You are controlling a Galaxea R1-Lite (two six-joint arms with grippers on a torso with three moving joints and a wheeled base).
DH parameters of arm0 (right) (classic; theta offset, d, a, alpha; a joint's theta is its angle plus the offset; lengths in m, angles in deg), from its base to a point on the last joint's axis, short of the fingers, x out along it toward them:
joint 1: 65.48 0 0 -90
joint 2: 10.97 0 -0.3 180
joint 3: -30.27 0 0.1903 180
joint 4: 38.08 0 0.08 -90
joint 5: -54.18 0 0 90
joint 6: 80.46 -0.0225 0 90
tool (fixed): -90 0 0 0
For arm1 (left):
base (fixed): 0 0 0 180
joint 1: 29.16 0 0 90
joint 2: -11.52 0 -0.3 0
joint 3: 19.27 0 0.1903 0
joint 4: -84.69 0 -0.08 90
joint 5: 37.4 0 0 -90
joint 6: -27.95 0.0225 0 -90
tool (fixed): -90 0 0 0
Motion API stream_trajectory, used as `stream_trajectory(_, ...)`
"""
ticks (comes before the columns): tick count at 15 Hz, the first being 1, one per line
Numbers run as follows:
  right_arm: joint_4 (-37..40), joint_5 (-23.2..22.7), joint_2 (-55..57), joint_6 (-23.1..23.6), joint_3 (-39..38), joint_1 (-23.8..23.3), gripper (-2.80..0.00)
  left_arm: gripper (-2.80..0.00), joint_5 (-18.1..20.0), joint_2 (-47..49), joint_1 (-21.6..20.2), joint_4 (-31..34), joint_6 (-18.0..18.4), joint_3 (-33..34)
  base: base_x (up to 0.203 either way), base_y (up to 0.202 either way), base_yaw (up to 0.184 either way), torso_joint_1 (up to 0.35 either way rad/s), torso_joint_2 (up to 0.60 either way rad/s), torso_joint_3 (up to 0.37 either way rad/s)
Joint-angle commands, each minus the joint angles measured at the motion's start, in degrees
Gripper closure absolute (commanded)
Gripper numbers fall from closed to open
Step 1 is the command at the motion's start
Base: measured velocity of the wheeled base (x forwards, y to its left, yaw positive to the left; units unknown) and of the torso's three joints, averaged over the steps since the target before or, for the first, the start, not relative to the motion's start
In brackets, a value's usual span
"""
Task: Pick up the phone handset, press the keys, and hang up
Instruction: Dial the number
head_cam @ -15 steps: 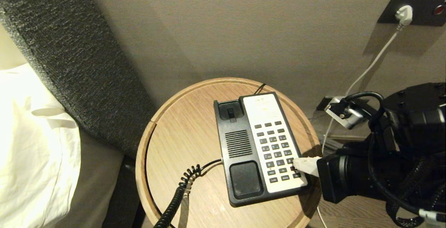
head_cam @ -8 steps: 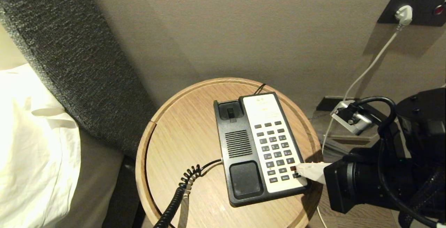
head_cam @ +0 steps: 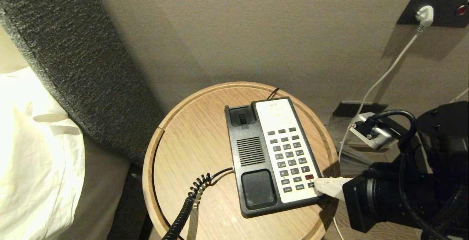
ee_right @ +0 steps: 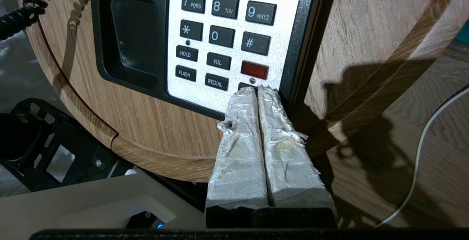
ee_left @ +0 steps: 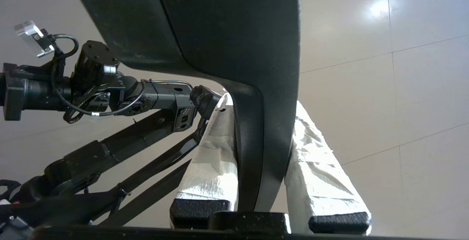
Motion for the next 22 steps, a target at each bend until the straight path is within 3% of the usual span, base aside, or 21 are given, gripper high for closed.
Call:
stream_trajectory(1, 0.04, 0.06, 0.02, -0.10, -0.23, 0.01, 0.00, 0.00, 0.16, 0.06, 0.00, -0.24, -0.53, -0.16, 0.000, 0.000, 0.000, 0.000, 0.00, 0.000)
stream_trajectory(22, -0.50, 0.23, 0.85, -0.10, 0.10, -0.08, 0.00, 0.00, 0.16, -0.29, 0.00, -0.24, -0.62, 0.12, 0.000, 0.000, 0.000, 0.000, 0.00, 0.000)
